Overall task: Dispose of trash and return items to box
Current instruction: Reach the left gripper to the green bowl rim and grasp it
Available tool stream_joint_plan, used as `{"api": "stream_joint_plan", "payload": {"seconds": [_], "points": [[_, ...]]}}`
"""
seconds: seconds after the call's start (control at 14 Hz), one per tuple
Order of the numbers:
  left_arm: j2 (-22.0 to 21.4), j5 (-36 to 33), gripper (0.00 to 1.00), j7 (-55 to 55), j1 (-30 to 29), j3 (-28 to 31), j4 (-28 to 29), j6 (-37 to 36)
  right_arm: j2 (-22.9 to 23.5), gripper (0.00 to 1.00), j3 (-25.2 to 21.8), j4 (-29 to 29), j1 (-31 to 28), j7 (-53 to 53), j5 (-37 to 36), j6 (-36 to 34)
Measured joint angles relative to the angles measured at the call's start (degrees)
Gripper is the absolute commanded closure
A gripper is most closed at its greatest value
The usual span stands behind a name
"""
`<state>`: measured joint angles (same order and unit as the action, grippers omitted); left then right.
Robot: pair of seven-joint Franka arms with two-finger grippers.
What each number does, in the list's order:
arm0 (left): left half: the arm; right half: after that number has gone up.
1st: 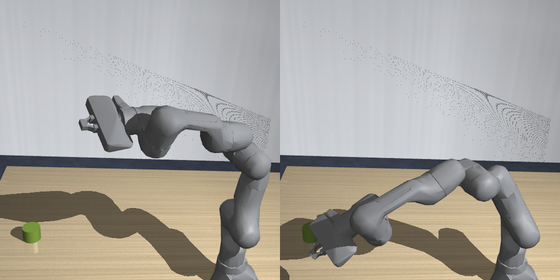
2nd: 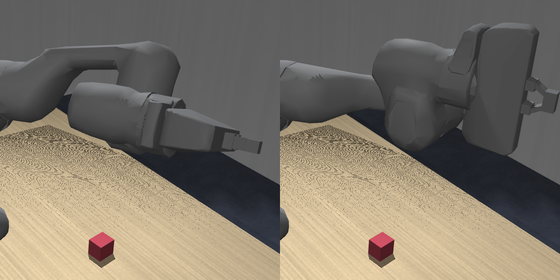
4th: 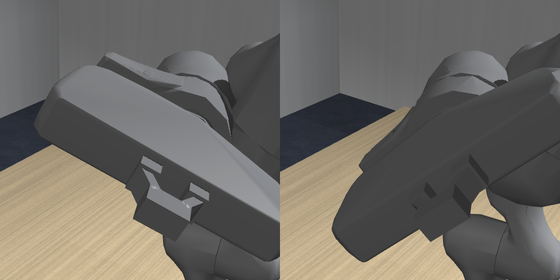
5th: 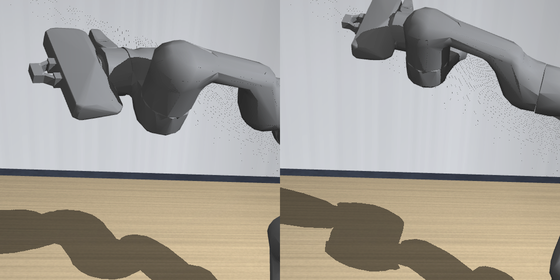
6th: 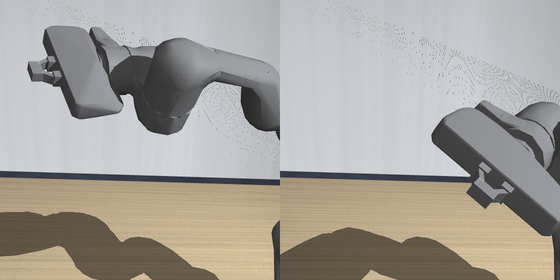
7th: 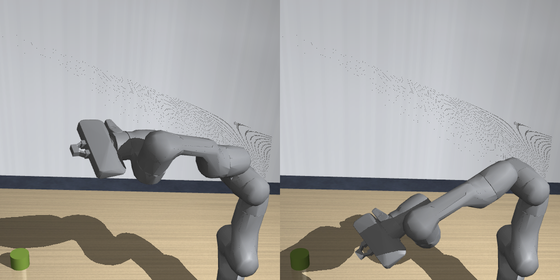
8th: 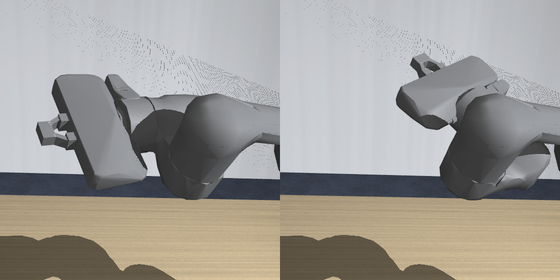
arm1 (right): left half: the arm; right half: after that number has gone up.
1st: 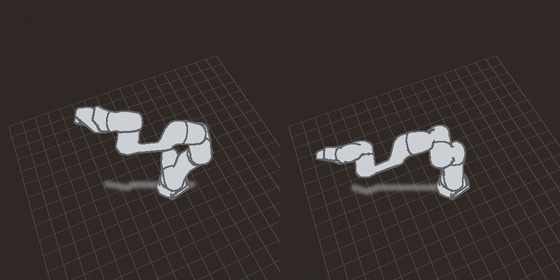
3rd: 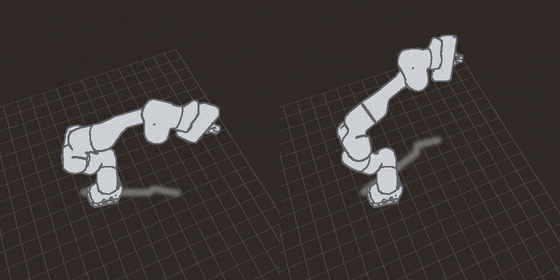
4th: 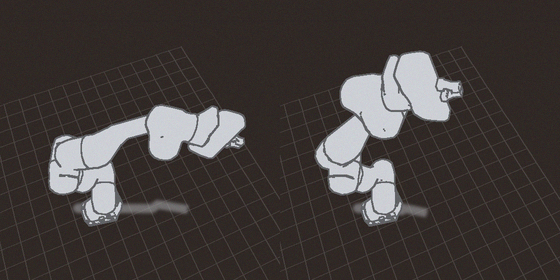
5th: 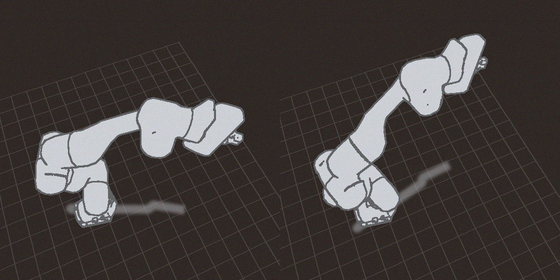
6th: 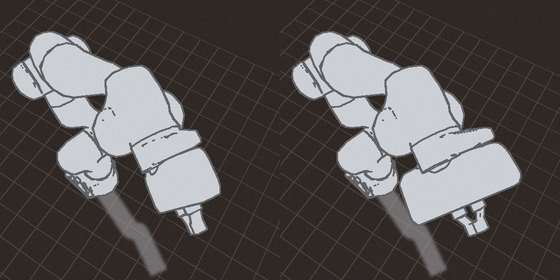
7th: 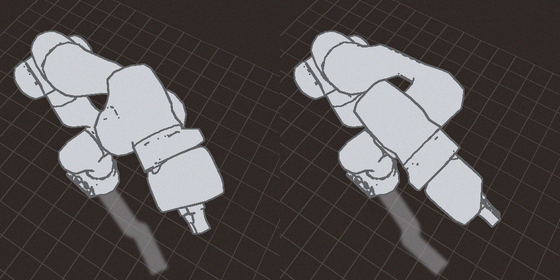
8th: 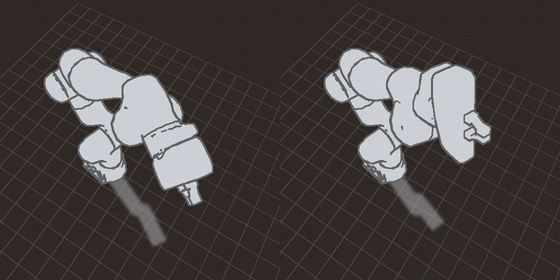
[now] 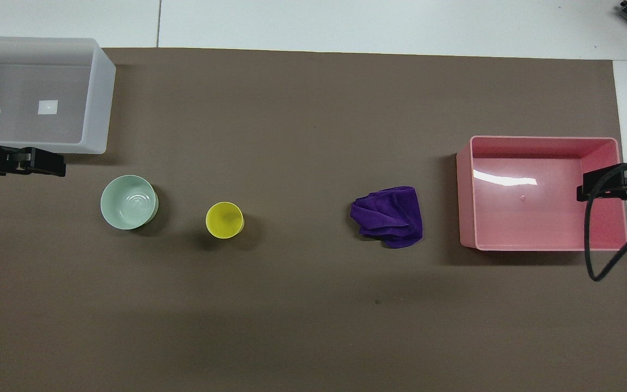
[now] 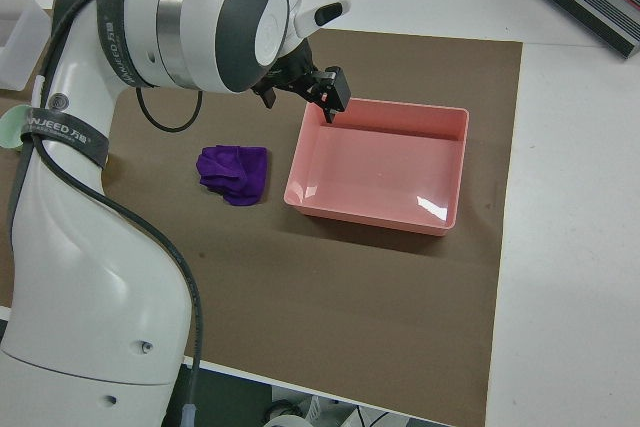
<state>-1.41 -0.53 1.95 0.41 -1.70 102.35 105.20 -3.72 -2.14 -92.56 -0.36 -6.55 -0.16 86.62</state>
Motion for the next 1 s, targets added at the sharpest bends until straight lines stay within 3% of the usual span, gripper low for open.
{"api": "stream_joint_plan", "payload": {"seconds": [0.5,1.0], "points": [[1.4,0.0,0.0,0.0,-0.1,0.2,14.8,19.4,-0.7,0.0,0.1,-1.2,0.0,0.0,0.0,0.2],[5.6,0.0,0.0,0.0,-0.2,0.2,22.4,33.1,-1.0,0.0,0.1,-2.2,0.1,0.0,0.0,1.6]]}}
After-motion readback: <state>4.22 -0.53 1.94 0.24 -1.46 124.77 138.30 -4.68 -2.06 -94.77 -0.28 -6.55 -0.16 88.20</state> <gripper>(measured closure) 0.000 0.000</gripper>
